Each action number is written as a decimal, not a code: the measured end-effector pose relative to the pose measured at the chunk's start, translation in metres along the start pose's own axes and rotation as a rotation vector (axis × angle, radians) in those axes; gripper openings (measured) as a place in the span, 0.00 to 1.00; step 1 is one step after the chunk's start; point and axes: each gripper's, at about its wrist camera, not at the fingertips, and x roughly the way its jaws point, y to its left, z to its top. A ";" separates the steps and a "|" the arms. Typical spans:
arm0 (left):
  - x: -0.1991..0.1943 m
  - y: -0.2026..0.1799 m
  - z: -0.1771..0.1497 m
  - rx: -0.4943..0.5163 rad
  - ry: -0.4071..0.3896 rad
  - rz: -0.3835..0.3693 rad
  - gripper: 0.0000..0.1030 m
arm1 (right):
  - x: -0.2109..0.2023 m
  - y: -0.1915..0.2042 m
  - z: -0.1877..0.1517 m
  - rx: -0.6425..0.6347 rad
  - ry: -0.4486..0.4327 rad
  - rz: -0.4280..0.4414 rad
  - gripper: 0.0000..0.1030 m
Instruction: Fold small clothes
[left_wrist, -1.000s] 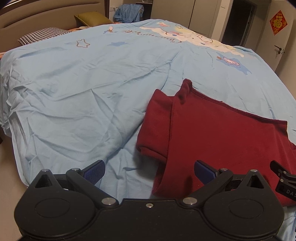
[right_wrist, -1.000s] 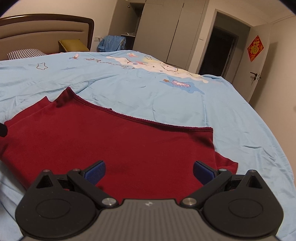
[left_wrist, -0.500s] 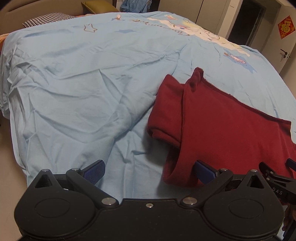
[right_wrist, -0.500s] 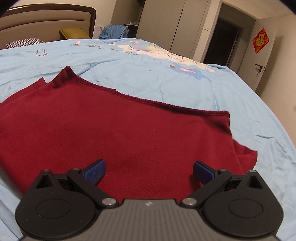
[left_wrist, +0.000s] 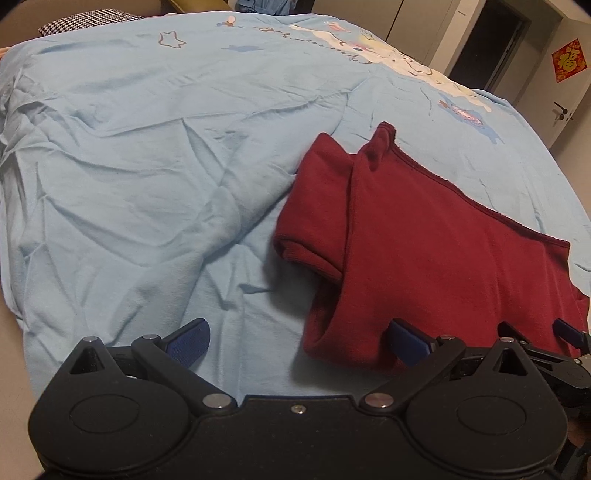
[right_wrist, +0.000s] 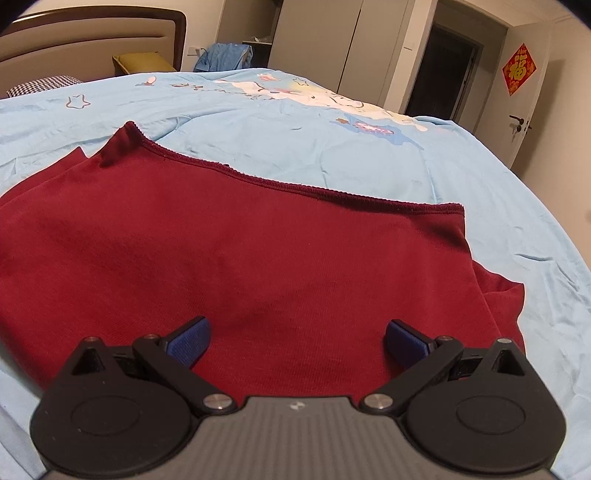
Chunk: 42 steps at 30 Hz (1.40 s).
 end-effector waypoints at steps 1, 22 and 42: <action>0.001 -0.002 0.001 0.005 0.001 -0.003 0.99 | 0.000 0.000 0.000 0.002 0.000 0.001 1.00; 0.026 -0.021 0.014 0.007 -0.015 -0.087 0.84 | 0.001 -0.001 -0.001 0.018 0.000 0.004 1.00; 0.031 -0.030 0.019 0.037 0.004 -0.050 0.83 | 0.002 -0.004 -0.004 0.036 -0.011 0.016 1.00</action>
